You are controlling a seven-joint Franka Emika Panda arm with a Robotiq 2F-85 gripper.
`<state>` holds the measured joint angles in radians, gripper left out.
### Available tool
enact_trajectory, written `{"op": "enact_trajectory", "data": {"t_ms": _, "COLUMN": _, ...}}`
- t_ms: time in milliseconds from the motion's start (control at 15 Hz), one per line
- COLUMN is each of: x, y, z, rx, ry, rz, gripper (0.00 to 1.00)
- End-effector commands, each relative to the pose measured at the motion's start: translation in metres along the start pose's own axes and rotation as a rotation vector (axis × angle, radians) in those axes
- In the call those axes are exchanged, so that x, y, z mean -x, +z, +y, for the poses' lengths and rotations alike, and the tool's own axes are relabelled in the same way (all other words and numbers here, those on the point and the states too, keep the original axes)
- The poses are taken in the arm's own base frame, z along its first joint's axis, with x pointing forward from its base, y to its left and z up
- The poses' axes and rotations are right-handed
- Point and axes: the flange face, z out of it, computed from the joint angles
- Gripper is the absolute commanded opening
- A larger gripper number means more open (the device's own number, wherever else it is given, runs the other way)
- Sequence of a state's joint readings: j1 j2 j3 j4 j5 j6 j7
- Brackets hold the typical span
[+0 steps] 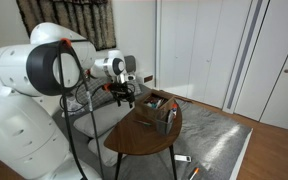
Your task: Put the green pen in the basket
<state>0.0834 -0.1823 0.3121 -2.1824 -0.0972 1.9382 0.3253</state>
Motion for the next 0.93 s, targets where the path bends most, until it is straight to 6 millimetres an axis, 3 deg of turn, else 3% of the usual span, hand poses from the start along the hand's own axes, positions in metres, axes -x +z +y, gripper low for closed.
{"op": "enact_trajectory", "data": {"t_ms": 0, "x": 0.0, "y": 0.0, "z": 0.0, "rx": 0.0, "ry": 0.0, "rz": -0.001, "gripper": 1.0}}
{"op": "enact_trajectory", "data": {"t_ms": 67, "x": 0.0, "y": 0.0, "z": 0.0, "rx": 0.0, "ry": 0.0, "rz": -0.001, "gripper": 1.0}}
{"op": "enact_trajectory", "data": {"t_ms": 267, "x": 0.008, "y": 0.006, "z": 0.018, "rx": 0.004, "ry": 0.22, "rz": -0.008, "gripper": 1.0}}
{"op": "enact_trajectory", "data": {"t_ms": 667, "x": 0.04, "y": 0.071, "z": 0.041, "rx": -0.028, "ry": 0.541, "rz": -0.089, "gripper": 1.0}}
{"op": "enact_trajectory", "data": {"t_ms": 867, "x": 0.059, "y": 0.082, "z": 0.055, "rx": -0.037, "ry": 0.688, "rz": -0.099, "gripper": 1.0}}
